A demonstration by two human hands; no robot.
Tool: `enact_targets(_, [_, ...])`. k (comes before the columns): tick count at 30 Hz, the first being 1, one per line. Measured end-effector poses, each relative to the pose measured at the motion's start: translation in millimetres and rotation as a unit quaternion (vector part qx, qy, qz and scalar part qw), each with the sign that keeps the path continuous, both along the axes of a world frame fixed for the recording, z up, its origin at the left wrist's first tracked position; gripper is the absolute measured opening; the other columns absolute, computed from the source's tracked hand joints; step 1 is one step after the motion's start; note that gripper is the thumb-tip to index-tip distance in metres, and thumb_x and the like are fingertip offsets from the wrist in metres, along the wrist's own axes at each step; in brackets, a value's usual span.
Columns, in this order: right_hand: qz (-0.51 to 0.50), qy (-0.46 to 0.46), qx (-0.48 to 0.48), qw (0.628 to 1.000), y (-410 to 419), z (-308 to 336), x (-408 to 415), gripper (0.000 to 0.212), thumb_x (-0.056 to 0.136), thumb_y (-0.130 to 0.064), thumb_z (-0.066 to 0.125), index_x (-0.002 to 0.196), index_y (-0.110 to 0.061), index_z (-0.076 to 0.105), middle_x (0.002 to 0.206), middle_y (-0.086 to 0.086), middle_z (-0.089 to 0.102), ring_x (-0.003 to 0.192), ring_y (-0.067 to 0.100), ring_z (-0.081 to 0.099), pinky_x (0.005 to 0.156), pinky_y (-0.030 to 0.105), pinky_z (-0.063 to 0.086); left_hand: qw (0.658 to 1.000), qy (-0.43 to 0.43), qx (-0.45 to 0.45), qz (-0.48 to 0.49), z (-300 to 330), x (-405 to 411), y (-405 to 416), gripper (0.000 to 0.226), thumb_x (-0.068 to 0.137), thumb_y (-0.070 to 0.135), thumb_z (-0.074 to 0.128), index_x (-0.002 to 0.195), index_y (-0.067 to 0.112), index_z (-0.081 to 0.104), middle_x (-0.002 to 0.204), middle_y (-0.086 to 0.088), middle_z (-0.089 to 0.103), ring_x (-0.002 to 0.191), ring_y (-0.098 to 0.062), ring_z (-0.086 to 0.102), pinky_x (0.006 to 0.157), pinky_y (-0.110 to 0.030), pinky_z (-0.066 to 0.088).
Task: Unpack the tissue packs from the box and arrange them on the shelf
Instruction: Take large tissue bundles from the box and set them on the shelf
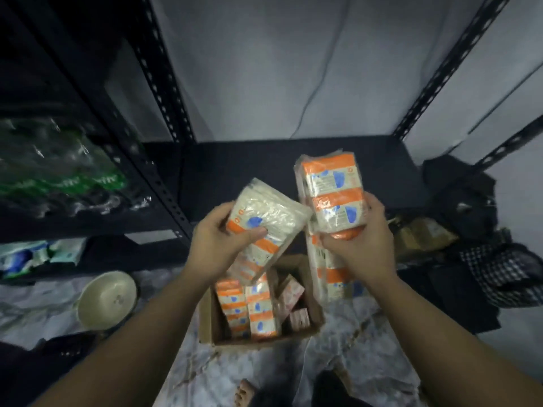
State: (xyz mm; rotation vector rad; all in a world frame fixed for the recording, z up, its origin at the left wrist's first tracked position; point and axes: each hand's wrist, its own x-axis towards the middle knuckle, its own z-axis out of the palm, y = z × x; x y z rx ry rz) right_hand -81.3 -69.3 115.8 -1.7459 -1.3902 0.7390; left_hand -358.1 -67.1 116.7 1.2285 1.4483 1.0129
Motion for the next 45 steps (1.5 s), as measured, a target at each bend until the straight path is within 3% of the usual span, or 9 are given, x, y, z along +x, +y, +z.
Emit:
enact_targets(5, [-0.031,0.023,0.082,0.996,-5,119,-1,0.101,0.056,-0.04,0.099,0.136,-0.048,0.039,0.121,-0.024,0.06,0.106,-0.005,0.061,0.082,0.024,0.051,0.994,-0.004,0.113,0.009,125,11,11,0.034,0.077,0.026,0.09,0.107,0.023,0.074,0.095,0.007,0.08,0.085,-0.009,0.077,0.071,-0.023,0.06])
enact_targets(13, [-0.049,0.027,0.216,0.975,-13,275,3,0.093,0.062,-0.039,0.096,0.132,-0.053,0.035,0.115,-0.021,0.064,0.097,-0.006,0.063,0.069,0.017,0.046,0.969,-0.002,0.247,0.003,297,28,23,0.03,0.082,0.047,0.083,0.101,0.026,0.073,0.093,0.012,0.08,0.084,-0.005,0.077,0.074,-0.03,0.061])
enact_targets(20, [-0.057,0.038,0.301,0.951,6,363,11,0.091,0.056,-0.048,0.094,0.127,-0.057,0.037,0.119,-0.021,0.065,0.108,0.002,0.064,0.09,0.036,0.056,0.953,0.06,0.298,0.016,399,41,45,0.041,0.081,0.062,0.077,0.092,0.023,0.076,0.082,0.014,0.079,0.073,-0.002,0.075,0.065,-0.021,0.052])
enact_targets(26, [-0.047,0.015,0.323,0.945,49,412,33,0.088,0.061,-0.048,0.093,0.133,-0.05,0.043,0.115,-0.02,0.065,0.098,0.0,0.064,0.075,0.03,0.055,0.95,0.077,0.304,0.017,450,54,82,0.044,0.08,0.064,0.077,0.099,0.024,0.075,0.082,0.012,0.08,0.072,-0.008,0.078,0.072,-0.034,0.063])
enact_targets(29, [-0.039,-0.006,0.324,0.945,80,429,51,0.082,0.062,-0.047,0.093,0.131,-0.048,0.047,0.112,-0.018,0.065,0.096,0.001,0.064,0.071,0.026,0.052,0.944,0.114,0.309,0.034,468,65,110,0.046,0.08,0.067,0.076,0.096,0.024,0.075,0.077,0.015,0.078,0.067,-0.003,0.076,0.064,-0.025,0.06])
enact_targets(32, [-0.034,-0.046,0.306,0.95,116,444,71,0.076,0.057,-0.053,0.088,0.121,-0.051,0.047,0.11,-0.015,0.066,0.096,0.008,0.066,0.077,0.036,0.056,0.939,0.168,0.295,0.052,483,81,146,0.045,0.082,0.068,0.073,0.093,0.024,0.073,0.071,0.012,0.075,0.061,-0.005,0.072,0.051,-0.016,0.048])
enact_targets(36, [-0.022,-0.088,0.267,0.959,163,455,96,0.075,0.051,-0.055,0.084,0.116,-0.05,0.046,0.108,-0.014,0.067,0.094,0.01,0.066,0.082,0.04,0.058,0.937,0.237,0.237,0.095,490,102,203,0.059,0.076,0.079,0.068,0.089,0.021,0.068,0.084,0.002,0.073,0.075,-0.017,0.071,0.066,-0.031,0.053])
enact_targets(40, [-0.006,-0.124,0.208,0.97,203,453,117,0.076,0.052,-0.057,0.083,0.118,-0.044,0.049,0.105,-0.013,0.067,0.089,0.011,0.066,0.076,0.037,0.058,0.937,0.295,0.154,0.107,484,124,252,0.066,0.079,0.08,0.064,0.087,0.014,0.062,0.08,-0.001,0.065,0.068,-0.018,0.062,0.071,-0.035,0.048])
enact_targets(45, [0.025,-0.164,0.127,0.978,242,454,133,0.063,0.066,-0.055,0.081,0.118,-0.04,0.049,0.098,-0.014,0.064,0.082,0.011,0.066,0.068,0.032,0.056,0.907,0.403,0.103,0.068,469,138,294,0.075,0.081,0.074,0.067,0.115,0.007,0.065,0.107,-0.007,0.063,0.098,-0.03,0.061,0.083,-0.033,0.043])
